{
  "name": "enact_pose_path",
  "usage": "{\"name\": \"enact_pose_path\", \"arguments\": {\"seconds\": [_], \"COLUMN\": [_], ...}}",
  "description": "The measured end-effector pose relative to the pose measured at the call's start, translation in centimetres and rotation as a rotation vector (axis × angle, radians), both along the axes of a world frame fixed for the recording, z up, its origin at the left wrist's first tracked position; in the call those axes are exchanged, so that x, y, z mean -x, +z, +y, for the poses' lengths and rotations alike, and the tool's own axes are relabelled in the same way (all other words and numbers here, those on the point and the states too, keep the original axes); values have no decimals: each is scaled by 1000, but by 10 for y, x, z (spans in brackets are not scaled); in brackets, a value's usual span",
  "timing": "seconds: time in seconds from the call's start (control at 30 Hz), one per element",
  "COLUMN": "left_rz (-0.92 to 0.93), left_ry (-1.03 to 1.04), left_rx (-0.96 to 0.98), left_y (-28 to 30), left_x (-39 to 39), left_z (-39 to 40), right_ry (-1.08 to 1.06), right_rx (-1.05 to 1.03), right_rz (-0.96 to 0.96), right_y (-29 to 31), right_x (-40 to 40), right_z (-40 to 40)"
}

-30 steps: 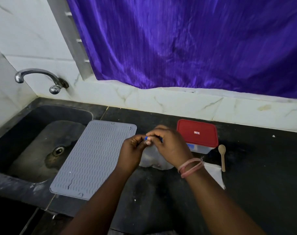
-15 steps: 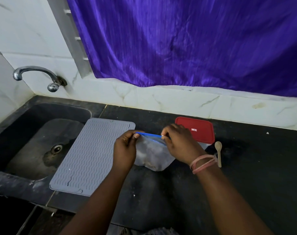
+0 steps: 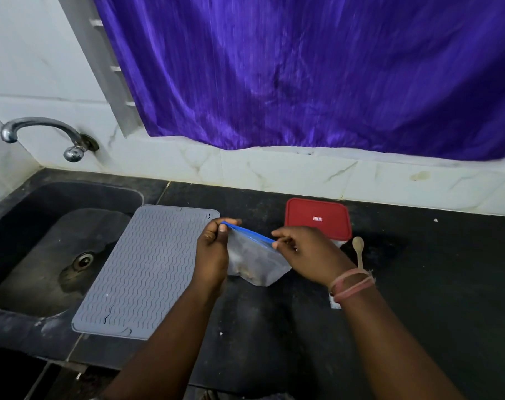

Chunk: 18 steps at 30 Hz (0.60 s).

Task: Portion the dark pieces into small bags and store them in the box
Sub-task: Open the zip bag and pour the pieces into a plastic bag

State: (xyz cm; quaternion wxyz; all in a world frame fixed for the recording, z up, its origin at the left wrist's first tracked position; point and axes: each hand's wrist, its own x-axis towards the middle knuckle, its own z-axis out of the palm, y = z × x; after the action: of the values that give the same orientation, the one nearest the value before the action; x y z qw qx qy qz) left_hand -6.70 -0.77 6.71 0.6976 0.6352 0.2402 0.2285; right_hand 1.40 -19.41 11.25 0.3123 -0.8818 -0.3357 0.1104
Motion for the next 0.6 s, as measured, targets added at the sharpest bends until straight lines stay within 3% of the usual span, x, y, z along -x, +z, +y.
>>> {"name": "enact_pose_path", "arguments": {"seconds": [0.23,0.43,0.6], "left_rz": [59,396,284], "left_ry": [19,245,88], "left_rx": [40,261,483], "left_y": [2,6,3], "left_x": [0,1,-4], "left_z": [-20,-46,-47], "right_ry": [-91,-225,-181], "right_rx": [38,-126,-191], "right_rz": [98,187,294], "right_y": [-13,-12,-10], "right_x": [9,15,15], "right_z": [21,27,34]}}
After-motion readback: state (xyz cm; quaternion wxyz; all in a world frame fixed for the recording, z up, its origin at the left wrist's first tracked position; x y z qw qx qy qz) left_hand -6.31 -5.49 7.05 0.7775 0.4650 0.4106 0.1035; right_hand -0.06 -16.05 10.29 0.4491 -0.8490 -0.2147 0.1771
